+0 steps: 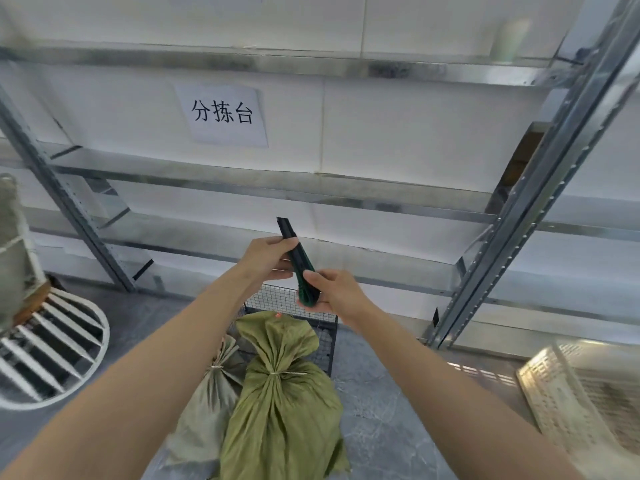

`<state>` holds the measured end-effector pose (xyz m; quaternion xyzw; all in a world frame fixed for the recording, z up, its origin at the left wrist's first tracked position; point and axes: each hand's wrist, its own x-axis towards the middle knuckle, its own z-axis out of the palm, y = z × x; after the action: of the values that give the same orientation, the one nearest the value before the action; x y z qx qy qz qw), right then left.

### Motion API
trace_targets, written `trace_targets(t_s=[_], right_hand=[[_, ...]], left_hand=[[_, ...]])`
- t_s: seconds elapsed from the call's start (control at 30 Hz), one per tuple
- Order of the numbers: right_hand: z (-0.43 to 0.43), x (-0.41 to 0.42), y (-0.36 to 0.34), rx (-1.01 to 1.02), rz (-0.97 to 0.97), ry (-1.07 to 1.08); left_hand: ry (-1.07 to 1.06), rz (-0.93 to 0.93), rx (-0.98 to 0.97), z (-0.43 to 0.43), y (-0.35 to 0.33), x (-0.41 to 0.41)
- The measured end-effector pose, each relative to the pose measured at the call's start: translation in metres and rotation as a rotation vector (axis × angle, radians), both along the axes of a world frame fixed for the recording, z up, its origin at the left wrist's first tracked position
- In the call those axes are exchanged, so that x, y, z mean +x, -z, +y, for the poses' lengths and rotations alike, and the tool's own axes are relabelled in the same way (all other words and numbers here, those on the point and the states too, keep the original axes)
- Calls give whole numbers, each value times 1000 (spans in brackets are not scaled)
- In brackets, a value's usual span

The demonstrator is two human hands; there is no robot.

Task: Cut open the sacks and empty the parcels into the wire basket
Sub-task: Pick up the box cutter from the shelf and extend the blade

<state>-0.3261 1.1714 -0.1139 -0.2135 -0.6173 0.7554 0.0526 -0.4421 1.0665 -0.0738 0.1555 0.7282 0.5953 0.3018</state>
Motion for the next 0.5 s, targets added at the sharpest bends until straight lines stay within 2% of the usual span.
trace_targets(t_s=[0.27,0.37,0.5], right_hand=[[-97,6,9,29,-61,281],[-118,17,10,115,-90,346],[-133,34,13,131,-116,388]], left_hand=[[116,-24,-9,-76,9,7],[149,-39,6,-93,11,17],[161,-43,24,-106,15,36]])
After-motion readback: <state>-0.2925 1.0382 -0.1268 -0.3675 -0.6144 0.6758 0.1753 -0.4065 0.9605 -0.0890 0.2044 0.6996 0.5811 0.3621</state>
